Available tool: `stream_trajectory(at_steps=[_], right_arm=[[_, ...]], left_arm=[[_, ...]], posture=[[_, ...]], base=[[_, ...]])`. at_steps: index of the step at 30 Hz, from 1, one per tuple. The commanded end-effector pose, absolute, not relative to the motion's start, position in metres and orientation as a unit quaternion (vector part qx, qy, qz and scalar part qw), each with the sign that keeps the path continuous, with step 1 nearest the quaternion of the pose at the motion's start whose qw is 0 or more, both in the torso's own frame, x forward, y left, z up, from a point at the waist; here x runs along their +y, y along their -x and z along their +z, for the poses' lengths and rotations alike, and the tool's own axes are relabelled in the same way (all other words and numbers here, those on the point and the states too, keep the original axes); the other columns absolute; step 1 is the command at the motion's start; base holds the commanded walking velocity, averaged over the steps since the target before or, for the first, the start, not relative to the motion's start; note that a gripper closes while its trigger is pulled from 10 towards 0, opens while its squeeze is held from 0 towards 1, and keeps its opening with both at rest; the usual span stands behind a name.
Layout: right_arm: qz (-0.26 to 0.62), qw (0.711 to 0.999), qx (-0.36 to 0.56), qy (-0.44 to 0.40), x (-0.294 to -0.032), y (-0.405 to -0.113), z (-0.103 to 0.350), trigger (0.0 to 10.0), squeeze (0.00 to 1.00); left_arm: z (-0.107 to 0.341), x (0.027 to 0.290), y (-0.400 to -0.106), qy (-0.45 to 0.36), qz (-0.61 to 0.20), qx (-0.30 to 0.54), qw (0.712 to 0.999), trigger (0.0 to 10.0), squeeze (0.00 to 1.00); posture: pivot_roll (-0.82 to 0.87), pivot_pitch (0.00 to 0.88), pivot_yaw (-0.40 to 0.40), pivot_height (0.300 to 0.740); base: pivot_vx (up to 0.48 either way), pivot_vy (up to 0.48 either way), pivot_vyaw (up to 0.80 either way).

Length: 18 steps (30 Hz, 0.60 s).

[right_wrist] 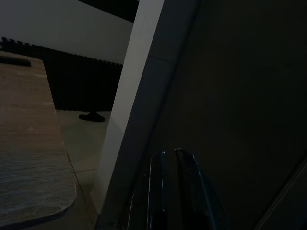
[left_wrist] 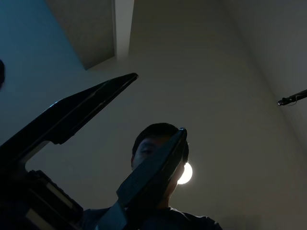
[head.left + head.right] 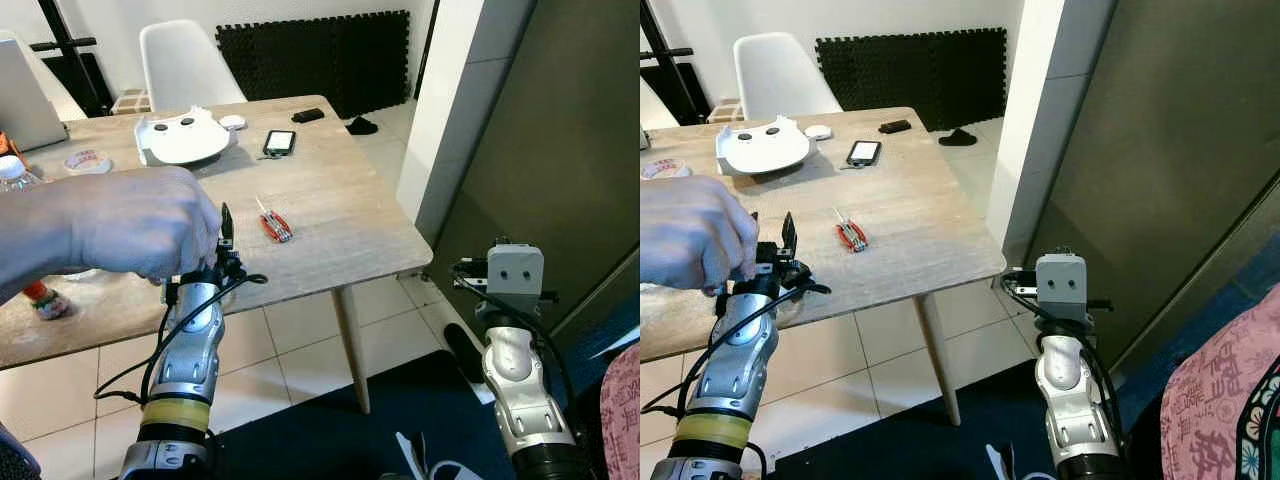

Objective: Restocking fridge

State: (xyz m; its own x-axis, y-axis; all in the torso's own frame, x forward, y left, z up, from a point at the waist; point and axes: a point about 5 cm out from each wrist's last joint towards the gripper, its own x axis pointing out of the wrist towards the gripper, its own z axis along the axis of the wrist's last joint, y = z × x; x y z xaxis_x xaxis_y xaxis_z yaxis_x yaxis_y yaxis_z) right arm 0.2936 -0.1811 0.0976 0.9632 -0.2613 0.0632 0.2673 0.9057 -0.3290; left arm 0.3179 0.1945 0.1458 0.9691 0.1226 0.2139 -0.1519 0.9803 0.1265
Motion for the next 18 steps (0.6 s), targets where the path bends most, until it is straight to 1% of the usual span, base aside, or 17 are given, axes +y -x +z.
stream_trajectory(at_steps=[1,18], right_arm=[[-0.144,0.975,-0.004,0.167,-0.185,-0.2918,0.0963,10.0,0.0],[-0.142,0.976,-0.003,0.167,-0.1859,-0.2921,0.0959,10.0,0.0]], left_arm=[[0.1414,0.1889,-0.3186,-0.065,0.065,-0.093,0.991,10.0,0.0],[0.1417,0.1902,-0.3181,-0.063,0.067,-0.094,0.991,10.0,0.0]], posture=[[-0.02,0.0,-0.022,0.74],[-0.02,0.0,-0.027,0.74]], base=[[0.0,0.0,0.0],[0.0,0.0,0.0]])
